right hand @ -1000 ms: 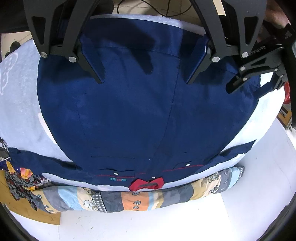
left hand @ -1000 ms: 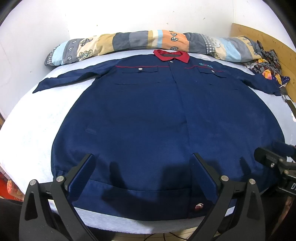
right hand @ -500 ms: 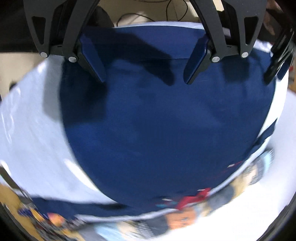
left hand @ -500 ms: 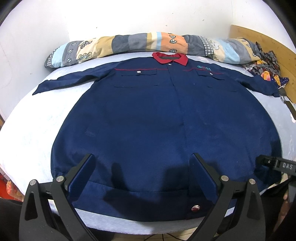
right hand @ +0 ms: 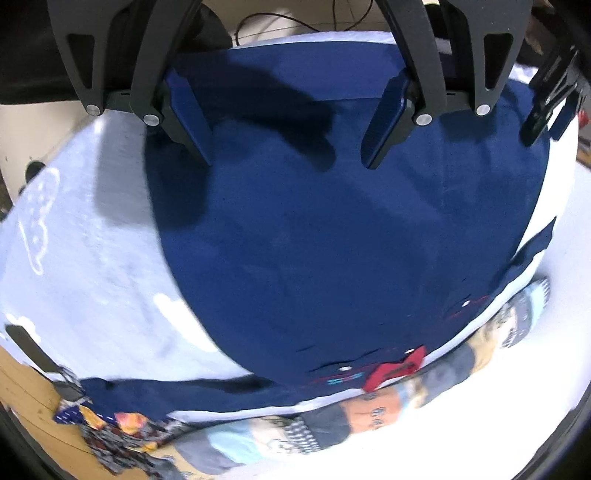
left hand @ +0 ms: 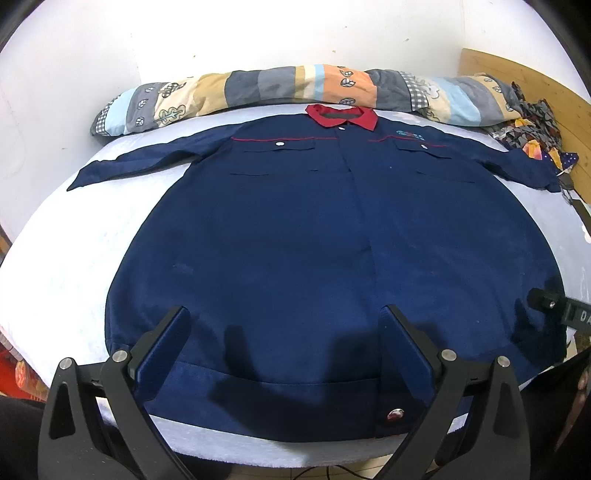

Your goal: Fold large clothes

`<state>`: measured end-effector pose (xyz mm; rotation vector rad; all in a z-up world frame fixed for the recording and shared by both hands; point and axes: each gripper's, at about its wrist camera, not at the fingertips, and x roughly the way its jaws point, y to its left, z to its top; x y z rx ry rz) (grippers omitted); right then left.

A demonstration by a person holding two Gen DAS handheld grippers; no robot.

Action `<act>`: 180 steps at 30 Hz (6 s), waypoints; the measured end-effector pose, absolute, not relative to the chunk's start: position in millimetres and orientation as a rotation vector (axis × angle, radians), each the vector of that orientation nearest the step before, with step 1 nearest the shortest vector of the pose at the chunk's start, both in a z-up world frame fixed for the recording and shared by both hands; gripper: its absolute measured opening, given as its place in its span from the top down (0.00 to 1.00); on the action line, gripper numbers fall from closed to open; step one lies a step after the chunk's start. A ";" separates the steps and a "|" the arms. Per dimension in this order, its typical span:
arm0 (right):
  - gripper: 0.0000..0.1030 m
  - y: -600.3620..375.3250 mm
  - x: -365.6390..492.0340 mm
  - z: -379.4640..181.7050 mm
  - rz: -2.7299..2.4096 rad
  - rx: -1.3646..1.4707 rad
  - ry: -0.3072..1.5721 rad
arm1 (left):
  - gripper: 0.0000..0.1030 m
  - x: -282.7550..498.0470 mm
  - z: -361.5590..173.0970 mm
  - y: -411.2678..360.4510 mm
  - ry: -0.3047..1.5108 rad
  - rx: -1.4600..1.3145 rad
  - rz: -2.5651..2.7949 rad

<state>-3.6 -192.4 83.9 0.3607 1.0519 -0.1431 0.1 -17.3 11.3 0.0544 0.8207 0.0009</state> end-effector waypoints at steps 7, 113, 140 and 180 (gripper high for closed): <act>0.20 -183.5 7.1 85.7 -0.049 0.294 1.028 | 0.01 -3.4 13.3 -15.3 0.832 0.048 -0.023; 0.90 -730.0 298.6 132.9 -0.279 0.792 0.371 | 0.01 170.9 48.2 -33.1 0.772 0.019 -0.196; 0.90 -419.8 315.1 351.7 0.217 0.547 0.329 | 0.01 150.7 81.2 32.2 0.692 -0.083 -0.160; 0.60 46.3 292.7 36.5 0.659 0.075 1.066 | 0.01 129.4 91.8 145.5 0.696 -0.288 -0.033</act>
